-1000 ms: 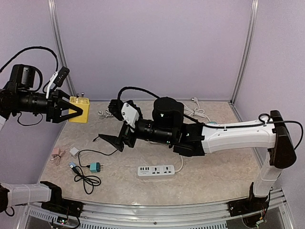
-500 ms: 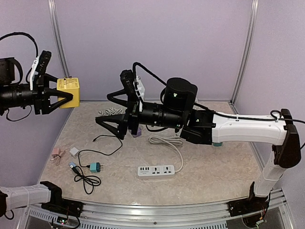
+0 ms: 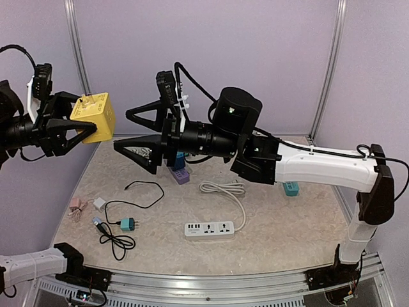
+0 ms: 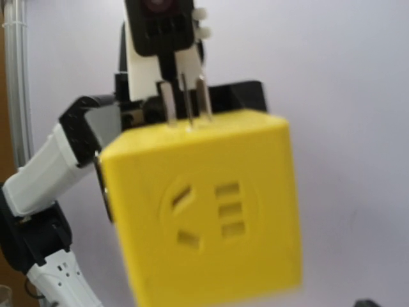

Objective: Insert the plug
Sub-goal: Pick up the plug from the corner of the board.

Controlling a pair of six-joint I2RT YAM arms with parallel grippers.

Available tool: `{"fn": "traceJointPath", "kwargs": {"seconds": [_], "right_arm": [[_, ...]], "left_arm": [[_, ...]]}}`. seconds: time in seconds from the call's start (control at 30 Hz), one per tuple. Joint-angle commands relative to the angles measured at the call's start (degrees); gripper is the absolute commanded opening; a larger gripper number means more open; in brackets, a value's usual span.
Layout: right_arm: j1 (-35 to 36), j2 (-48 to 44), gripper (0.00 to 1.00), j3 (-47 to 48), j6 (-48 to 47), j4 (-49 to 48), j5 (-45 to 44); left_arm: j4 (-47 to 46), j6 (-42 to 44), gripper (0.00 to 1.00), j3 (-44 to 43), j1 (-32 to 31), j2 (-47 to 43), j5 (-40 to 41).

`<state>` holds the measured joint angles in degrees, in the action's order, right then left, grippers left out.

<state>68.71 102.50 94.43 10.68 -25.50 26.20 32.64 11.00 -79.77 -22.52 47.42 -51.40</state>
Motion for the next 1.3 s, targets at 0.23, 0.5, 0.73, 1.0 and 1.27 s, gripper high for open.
{"fn": "traceJointPath", "kwargs": {"seconds": [0.23, 0.5, 0.73, 1.0, 1.27], "right_arm": [[-0.1, 8.7, 0.79, 10.1, 3.4, 0.6, 6.1], [-0.2, 7.6, 0.33, 7.6, 2.3, -0.4, 6.8], [-0.2, 4.1, 0.0, 3.6, -0.8, 1.9, 4.2], [0.7, -2.6, 0.0, 2.8, -18.7, 38.7, -10.7], [7.3, -0.4, 0.0, 9.9, -29.5, 54.4, -26.9]], "left_arm": [[-8.7, -5.5, 0.0, 5.9, -3.4, 1.5, -5.0], [-9.2, -6.3, 0.0, 6.9, -3.4, 1.1, -5.1], [-7.6, -5.1, 0.16, 7.3, -3.3, 0.9, -2.9], [22.0, 31.8, 0.96, 0.7, -2.7, -0.4, 8.4], [30.8, 35.7, 0.95, -1.4, -14.3, 3.9, 22.6]]}}
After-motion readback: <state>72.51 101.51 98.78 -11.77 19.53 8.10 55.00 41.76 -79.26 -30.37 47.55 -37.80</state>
